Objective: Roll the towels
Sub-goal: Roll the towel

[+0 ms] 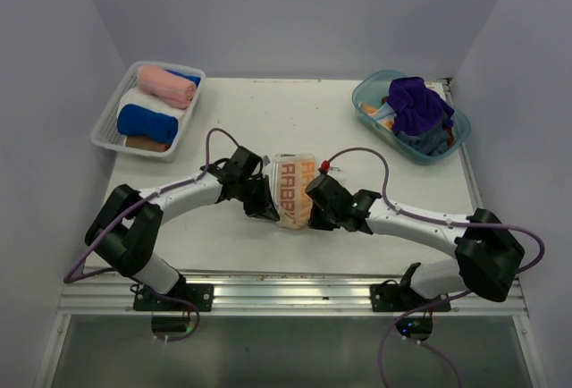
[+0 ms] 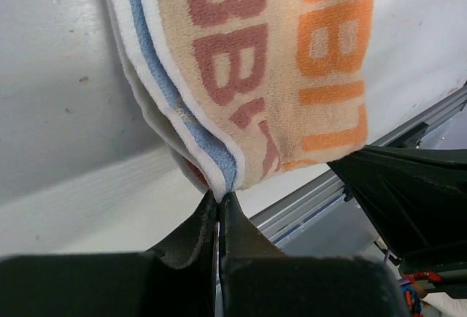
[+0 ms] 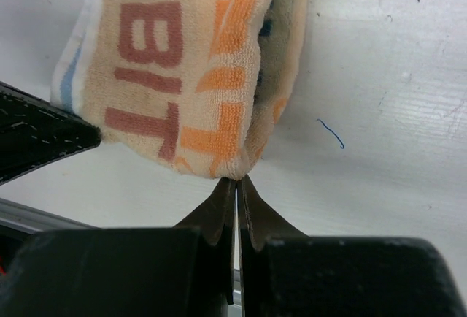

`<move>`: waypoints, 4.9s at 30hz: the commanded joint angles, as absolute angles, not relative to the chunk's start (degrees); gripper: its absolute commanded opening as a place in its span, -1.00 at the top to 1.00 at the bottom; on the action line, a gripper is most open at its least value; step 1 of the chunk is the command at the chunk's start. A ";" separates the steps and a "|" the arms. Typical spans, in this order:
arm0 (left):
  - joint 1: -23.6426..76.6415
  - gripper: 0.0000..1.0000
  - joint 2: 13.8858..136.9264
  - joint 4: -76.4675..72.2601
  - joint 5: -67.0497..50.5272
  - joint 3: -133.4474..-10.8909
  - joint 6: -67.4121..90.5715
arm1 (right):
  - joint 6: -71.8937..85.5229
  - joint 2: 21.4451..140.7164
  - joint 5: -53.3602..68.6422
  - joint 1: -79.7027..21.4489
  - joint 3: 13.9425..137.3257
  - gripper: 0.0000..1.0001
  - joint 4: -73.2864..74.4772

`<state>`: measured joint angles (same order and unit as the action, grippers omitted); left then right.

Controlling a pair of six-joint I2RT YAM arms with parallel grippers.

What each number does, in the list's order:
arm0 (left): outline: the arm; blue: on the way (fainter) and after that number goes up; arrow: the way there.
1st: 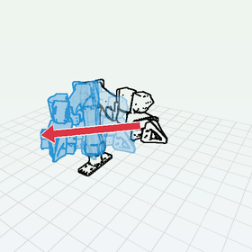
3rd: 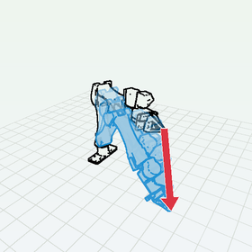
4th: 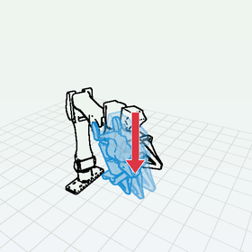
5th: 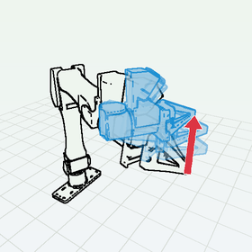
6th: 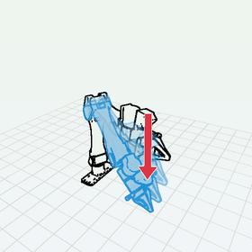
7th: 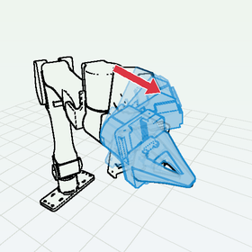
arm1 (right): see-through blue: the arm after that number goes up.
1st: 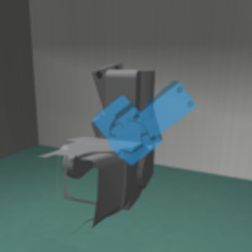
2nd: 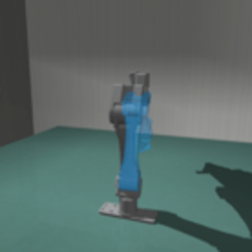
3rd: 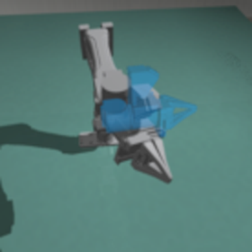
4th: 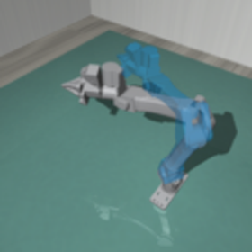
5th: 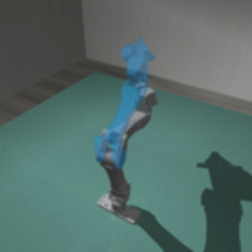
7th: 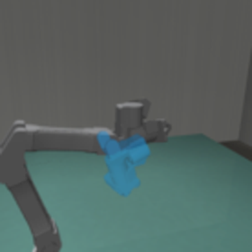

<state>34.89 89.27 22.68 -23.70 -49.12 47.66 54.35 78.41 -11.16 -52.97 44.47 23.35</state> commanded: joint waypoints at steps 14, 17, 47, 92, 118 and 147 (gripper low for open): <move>27.25 1.00 93.42 23.12 -33.22 -58.27 49.92 | 47.37 86.12 -11.60 -46.06 59.85 1.00 30.76; 26.28 1.00 95.44 23.38 -34.19 -60.20 50.10 | 46.76 88.41 -10.73 -44.92 61.78 1.00 31.38; 23.82 1.00 90.88 25.31 -37.00 -48.17 45.00 | 54.14 83.94 -6.85 -50.09 51.24 1.00 30.59; 22.33 0.86 85.96 22.23 -36.30 -46.85 48.44 | 39.12 97.39 -1.58 -49.75 65.83 0.23 24.86; 0.53 -0.17 76.99 39.11 -34.36 -47.55 34.28 | 3.52 109.07 -22.25 -66.36 67.85 -0.10 18.02; 4.57 -0.02 71.19 24.79 -44.13 -38.32 39.81 | 39.80 116.89 45.52 -45.79 79.55 1.00 19.61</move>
